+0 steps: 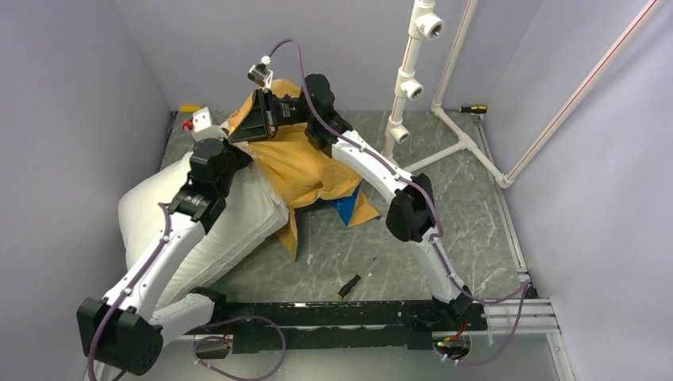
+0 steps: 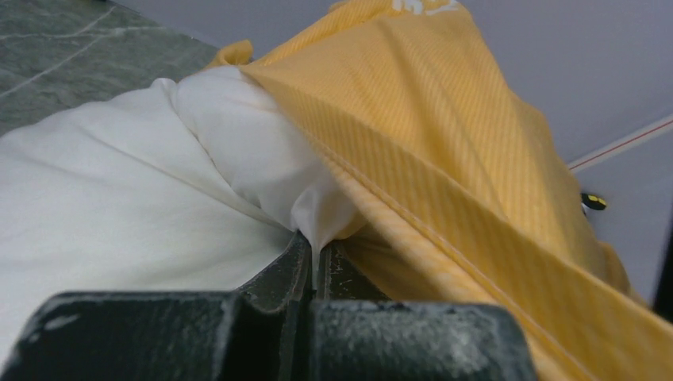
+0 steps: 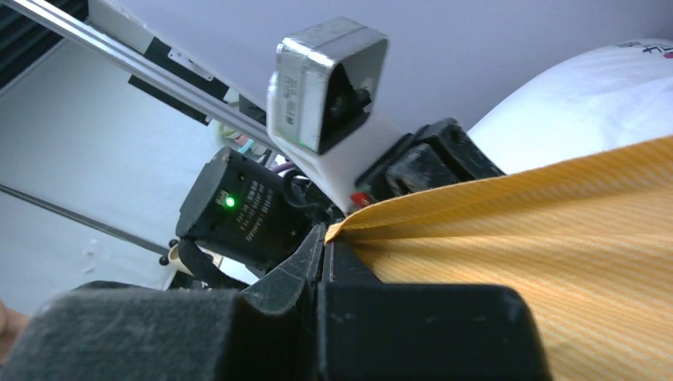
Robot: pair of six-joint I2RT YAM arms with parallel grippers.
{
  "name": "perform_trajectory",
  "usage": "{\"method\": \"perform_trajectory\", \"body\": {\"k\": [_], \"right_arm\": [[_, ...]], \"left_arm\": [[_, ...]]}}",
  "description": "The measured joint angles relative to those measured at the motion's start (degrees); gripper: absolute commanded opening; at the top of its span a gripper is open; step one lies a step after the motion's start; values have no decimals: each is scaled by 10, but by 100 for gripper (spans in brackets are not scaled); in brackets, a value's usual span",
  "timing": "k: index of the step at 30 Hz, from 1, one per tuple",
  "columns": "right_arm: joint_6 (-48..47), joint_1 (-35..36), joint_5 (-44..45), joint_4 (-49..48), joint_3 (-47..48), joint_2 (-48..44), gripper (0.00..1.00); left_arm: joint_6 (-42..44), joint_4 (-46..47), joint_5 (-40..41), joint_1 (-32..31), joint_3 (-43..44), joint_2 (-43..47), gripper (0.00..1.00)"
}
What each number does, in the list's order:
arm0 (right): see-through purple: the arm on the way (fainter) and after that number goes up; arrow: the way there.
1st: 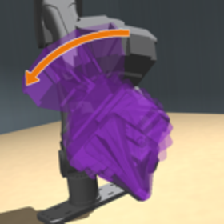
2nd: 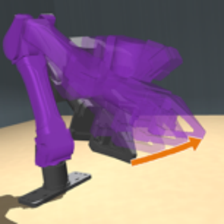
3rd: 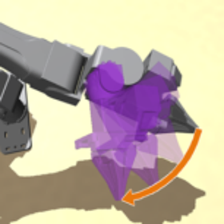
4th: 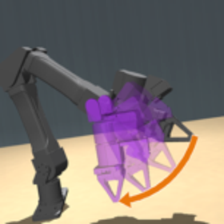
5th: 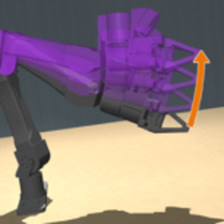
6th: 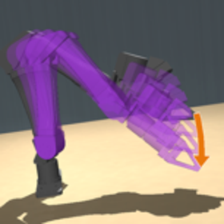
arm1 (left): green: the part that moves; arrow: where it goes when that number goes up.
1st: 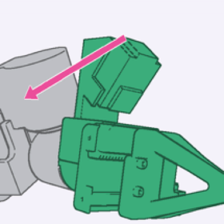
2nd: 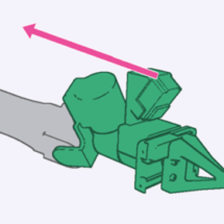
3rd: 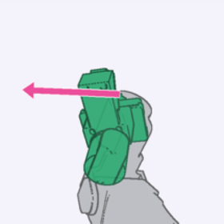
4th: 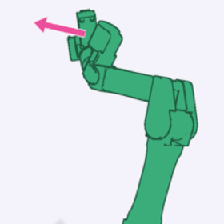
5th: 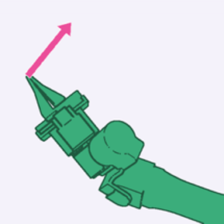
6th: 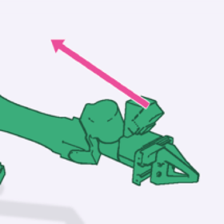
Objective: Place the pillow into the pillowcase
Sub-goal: Stuff the pillow into the pillowcase.
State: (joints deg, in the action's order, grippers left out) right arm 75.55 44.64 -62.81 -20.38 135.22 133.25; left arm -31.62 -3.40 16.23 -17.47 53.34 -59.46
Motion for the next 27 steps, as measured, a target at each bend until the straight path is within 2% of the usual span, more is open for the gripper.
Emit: {"method": "perform_trajectory", "body": {"k": [5, 9, 10, 11, 13, 15, 16, 18, 21, 24, 27], "right_arm": [[-38, -2, -4, 26, -15, -5, 0], [-100, -2, 4, 71, -99, -49, 0], [-125, -2, 10, 94, -118, -62, 0], [-147, -2, 15, 117, -130, -73, 0], [-202, -4, 32, 172, -153, -99, 0], [-253, -7, 56, 230, -173, -127, 0], [-271, -10, 67, 251, -177, -136, 0], [-296, -18, 66, 284, -177, -159, 0], [-328, -18, 69, 318, -169, -182, 0], [-342, -11, 67, 336, -152, -184, 0], [-361, -17, 89, 365, -151, -175, 0]], "left_arm": [[-8, 39, 26, -12, -23, -31, 0], [-17, 57, 21, -15, -52, -34, 0], [-19, 53, 16, -16, -56, -31, 5], [-20, 47, 10, -16, -56, -29, 15], [-14, 15, -8, -16, -51, -15, 42], [7, -51, -28, -14, -20, -3, 73], [20, -96, -39, -12, 8, 0, 81], [55, -220, -53, -6, 81, -6, 89], [95, -393, -63, -2, 202, -36, 96], [108, -536, -61, 0, 300, -75, 96], [108, -636, -89, 3, 365, -101, 96]]}}
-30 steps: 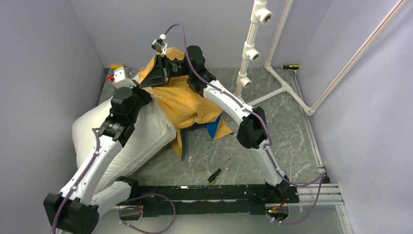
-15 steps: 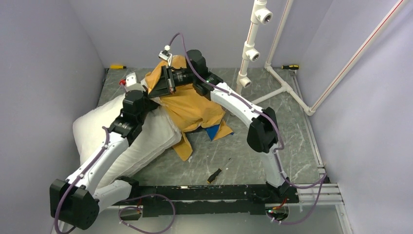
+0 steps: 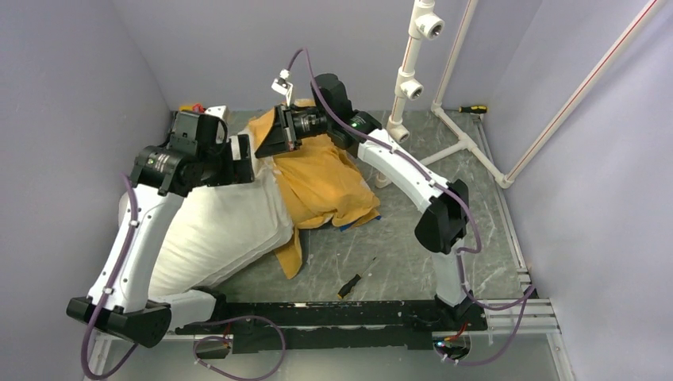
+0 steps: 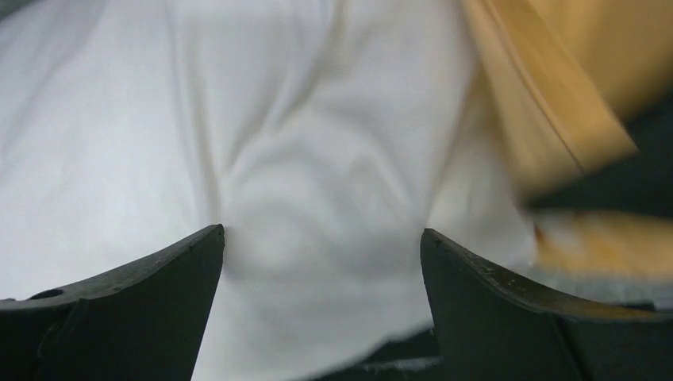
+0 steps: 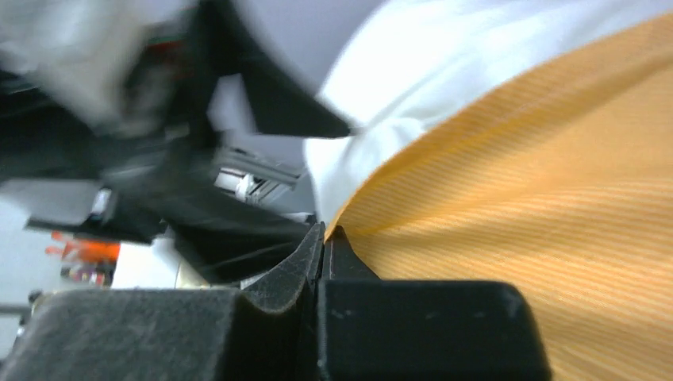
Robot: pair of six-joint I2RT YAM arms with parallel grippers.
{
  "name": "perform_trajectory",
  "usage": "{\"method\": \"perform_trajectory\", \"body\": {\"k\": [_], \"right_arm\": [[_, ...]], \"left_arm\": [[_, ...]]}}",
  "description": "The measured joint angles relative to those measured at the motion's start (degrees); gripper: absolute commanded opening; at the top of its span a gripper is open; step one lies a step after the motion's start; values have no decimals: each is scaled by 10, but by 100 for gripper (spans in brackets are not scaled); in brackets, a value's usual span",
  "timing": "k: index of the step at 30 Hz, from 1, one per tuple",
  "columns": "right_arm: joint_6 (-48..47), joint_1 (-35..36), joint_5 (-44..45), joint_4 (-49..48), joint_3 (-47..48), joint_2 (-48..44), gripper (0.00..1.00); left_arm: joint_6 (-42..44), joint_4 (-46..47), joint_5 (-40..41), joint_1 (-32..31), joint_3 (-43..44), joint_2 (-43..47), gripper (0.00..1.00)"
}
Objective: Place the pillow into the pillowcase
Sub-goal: Stuff the pillow into the pillowcase.
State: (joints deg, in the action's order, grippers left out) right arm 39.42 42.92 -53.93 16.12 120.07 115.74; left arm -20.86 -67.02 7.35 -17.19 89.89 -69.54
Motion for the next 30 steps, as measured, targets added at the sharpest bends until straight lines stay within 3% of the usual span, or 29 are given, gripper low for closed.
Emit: {"method": "perform_trajectory", "body": {"k": [5, 10, 13, 19, 30], "right_arm": [[1, -34, 34, 19, -35, 40, 0], [31, -59, 38, 8, -76, 43, 0], [49, -60, 32, -17, -92, 32, 0], [90, -67, 23, -67, -112, 7, 0], [199, -92, 21, -161, -142, -14, 0]], "left_arm": [[-17, -82, -48, -4, 63, 7, 91], [-30, -127, -60, 19, 113, -1, 63], [-43, -103, -118, 39, 120, -6, 48], [-149, 120, -294, 71, -14, 8, 9], [-297, 469, -389, 113, -285, -17, 3]]}}
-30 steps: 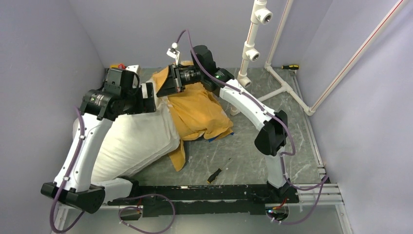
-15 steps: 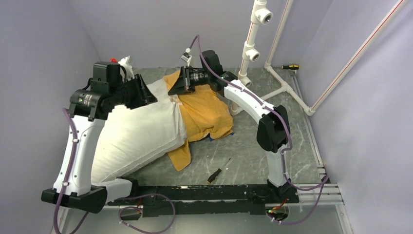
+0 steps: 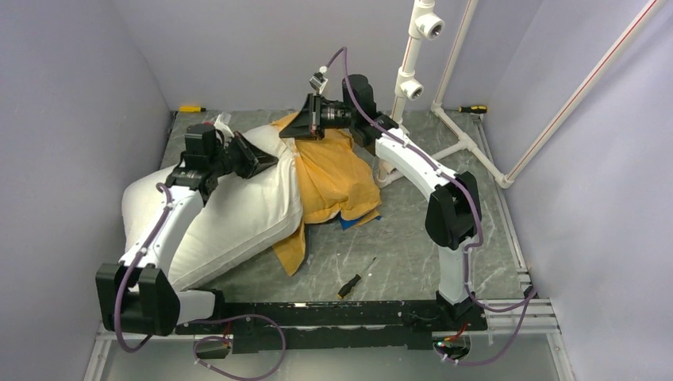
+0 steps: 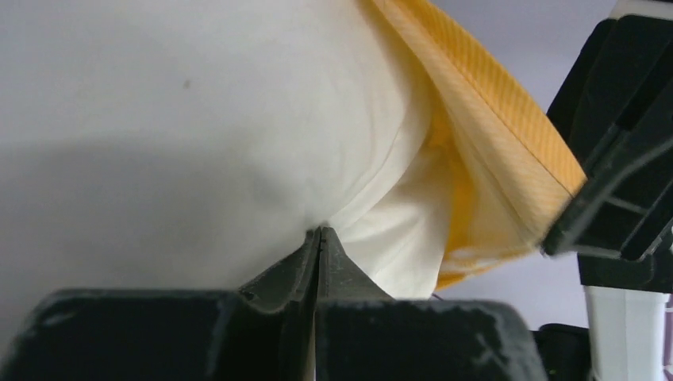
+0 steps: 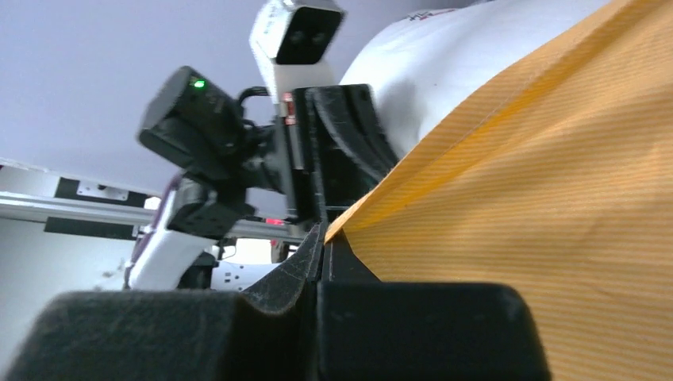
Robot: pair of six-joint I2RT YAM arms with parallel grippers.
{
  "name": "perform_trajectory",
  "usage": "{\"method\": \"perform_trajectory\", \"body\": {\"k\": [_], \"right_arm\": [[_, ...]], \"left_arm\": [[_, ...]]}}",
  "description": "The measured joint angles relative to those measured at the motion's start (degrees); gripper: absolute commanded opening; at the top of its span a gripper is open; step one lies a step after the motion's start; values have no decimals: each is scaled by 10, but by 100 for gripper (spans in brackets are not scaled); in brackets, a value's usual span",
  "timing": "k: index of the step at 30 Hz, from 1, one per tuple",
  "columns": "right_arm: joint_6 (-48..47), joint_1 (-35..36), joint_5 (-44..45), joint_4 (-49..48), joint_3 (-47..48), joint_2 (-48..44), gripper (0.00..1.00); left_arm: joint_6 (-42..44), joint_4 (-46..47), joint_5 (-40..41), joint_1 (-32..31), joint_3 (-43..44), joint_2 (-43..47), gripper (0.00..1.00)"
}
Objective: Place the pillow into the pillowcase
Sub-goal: Stuff the pillow into the pillowcase.
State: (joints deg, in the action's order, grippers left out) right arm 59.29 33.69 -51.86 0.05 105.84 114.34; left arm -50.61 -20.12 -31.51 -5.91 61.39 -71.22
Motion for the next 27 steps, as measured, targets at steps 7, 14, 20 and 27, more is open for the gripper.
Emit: {"method": "perform_trajectory", "body": {"k": [7, 14, 20, 27], "right_arm": [[44, 0, -15, -7, 61, 32, 0], [100, 18, -42, -19, 160, 107, 0], [162, 56, -73, -69, 258, 181, 0], [84, 108, -77, -67, 203, 162, 0]], "left_arm": [[-52, 213, -45, -22, -39, -74, 0], [-71, 359, -24, -58, -67, -121, 0], [-61, 400, 25, -60, -83, -128, 0], [-34, 355, 53, -26, -99, -82, 0]]}}
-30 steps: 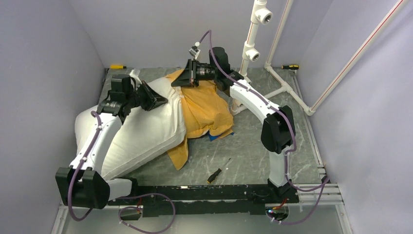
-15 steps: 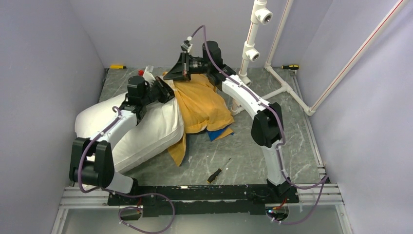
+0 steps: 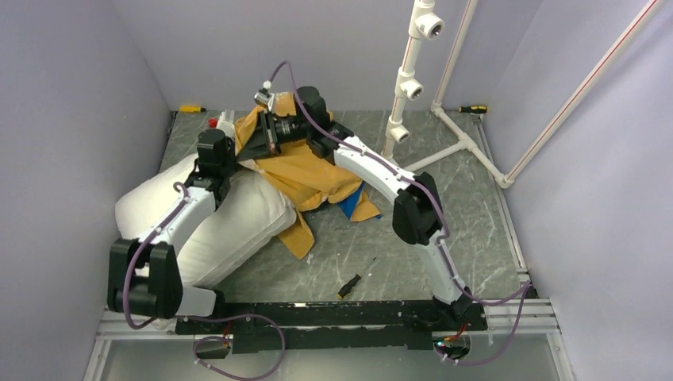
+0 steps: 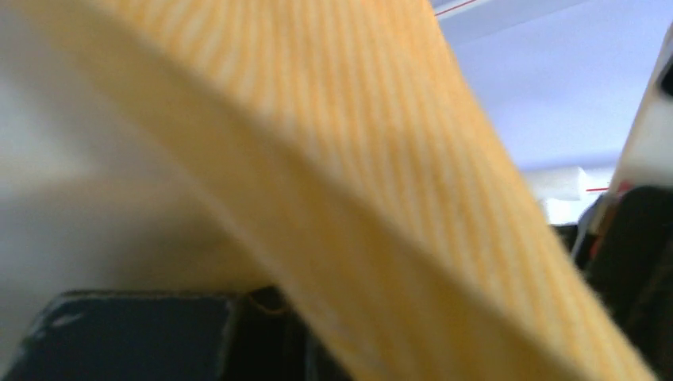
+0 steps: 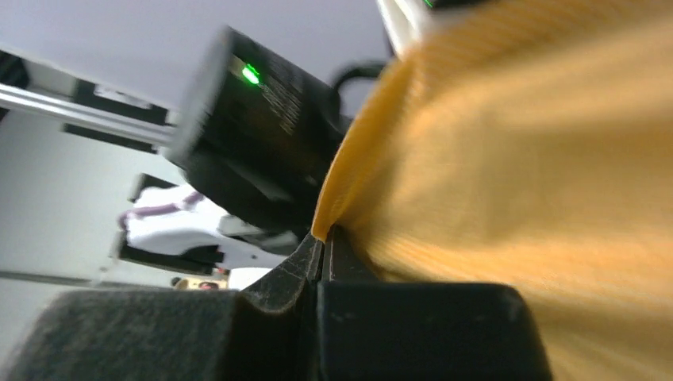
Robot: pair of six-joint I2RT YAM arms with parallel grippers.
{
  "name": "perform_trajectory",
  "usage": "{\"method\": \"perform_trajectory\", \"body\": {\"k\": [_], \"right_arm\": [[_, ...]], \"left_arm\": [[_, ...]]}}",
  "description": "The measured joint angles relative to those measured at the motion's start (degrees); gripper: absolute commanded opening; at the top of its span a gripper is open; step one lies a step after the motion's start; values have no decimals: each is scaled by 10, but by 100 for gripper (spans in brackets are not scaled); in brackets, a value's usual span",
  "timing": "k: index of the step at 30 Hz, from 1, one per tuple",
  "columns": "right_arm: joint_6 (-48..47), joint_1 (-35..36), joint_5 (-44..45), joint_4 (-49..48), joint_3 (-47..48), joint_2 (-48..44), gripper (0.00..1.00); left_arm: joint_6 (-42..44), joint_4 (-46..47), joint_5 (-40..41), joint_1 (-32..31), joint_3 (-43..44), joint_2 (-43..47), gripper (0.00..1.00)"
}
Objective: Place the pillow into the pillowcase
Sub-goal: Stuff the pillow into the pillowcase.
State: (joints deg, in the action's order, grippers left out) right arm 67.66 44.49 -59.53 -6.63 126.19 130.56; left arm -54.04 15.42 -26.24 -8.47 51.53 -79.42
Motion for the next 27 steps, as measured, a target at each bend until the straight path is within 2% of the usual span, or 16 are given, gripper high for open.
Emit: {"method": "perform_trajectory", "body": {"k": [2, 7, 10, 13, 17, 21, 24, 27], "right_arm": [[-72, 4, 19, 53, -44, -31, 0], [-268, 5, 52, 201, -101, -98, 0], [-342, 9, 45, 238, -96, -105, 0], [-381, 14, 47, 272, -95, -101, 0], [-412, 17, 55, 322, -122, -85, 0], [-418, 7, 56, 356, -135, -64, 0], [-417, 7, 50, 352, -136, -65, 0], [-401, 7, 38, 320, -149, -72, 0]], "left_arm": [[15, -52, 7, 8, 1, 21, 12], [78, -309, 41, 22, 82, 70, 62], [111, -441, 65, 36, 140, 82, 74], [130, -577, 66, 61, 199, 92, 77], [128, -652, 14, 114, 234, 123, 78], [140, -728, 7, 160, 284, 134, 78], [146, -733, -18, 182, 304, 123, 74], [124, -679, -93, 192, 268, 119, 71]]}}
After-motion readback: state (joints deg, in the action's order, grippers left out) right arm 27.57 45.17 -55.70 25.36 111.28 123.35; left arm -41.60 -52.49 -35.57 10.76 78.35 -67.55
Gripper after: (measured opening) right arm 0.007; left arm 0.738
